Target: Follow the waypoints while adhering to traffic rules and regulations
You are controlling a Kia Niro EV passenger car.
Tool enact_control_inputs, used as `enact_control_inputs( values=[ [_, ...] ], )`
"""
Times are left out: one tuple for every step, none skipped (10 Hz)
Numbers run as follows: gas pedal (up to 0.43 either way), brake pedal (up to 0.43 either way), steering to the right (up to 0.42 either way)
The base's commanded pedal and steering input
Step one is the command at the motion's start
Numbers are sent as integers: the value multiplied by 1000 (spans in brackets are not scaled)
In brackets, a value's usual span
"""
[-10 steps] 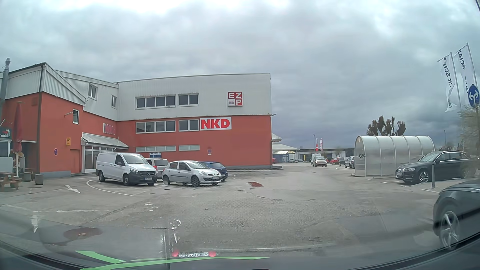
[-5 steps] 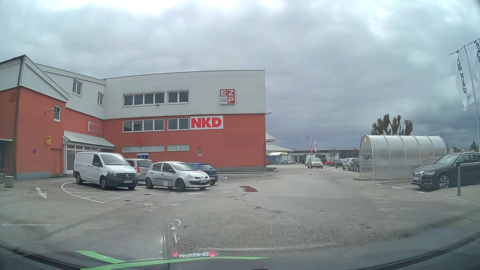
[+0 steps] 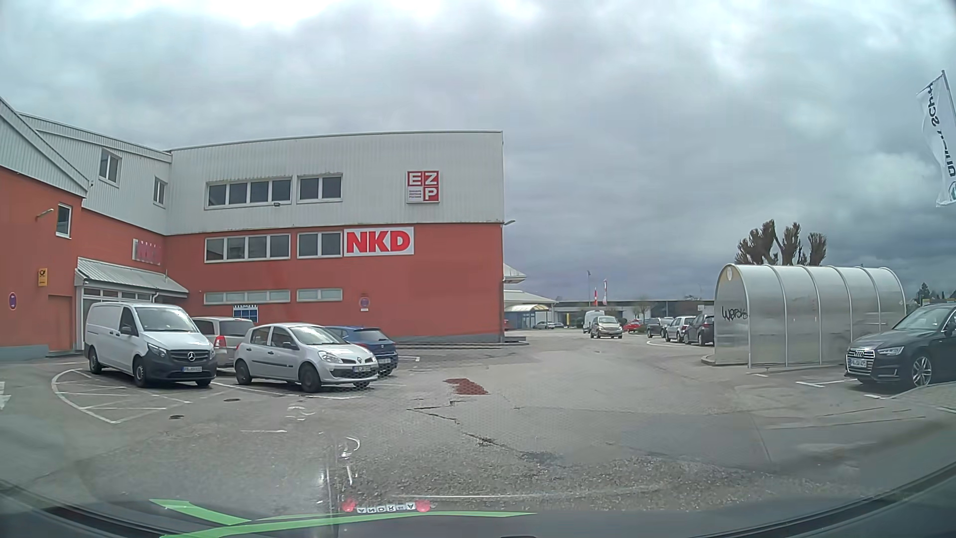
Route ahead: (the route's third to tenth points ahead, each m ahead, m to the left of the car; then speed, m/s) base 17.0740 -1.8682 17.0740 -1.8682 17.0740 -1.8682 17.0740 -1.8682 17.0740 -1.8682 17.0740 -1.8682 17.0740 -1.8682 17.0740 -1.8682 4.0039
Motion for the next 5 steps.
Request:
enact_control_inputs(
  values=[
    [0, 0, 100],
    [0, 0, 106],
    [0, 0, 107],
    [0, 0, 107],
    [0, 0, 108]
  ],
)
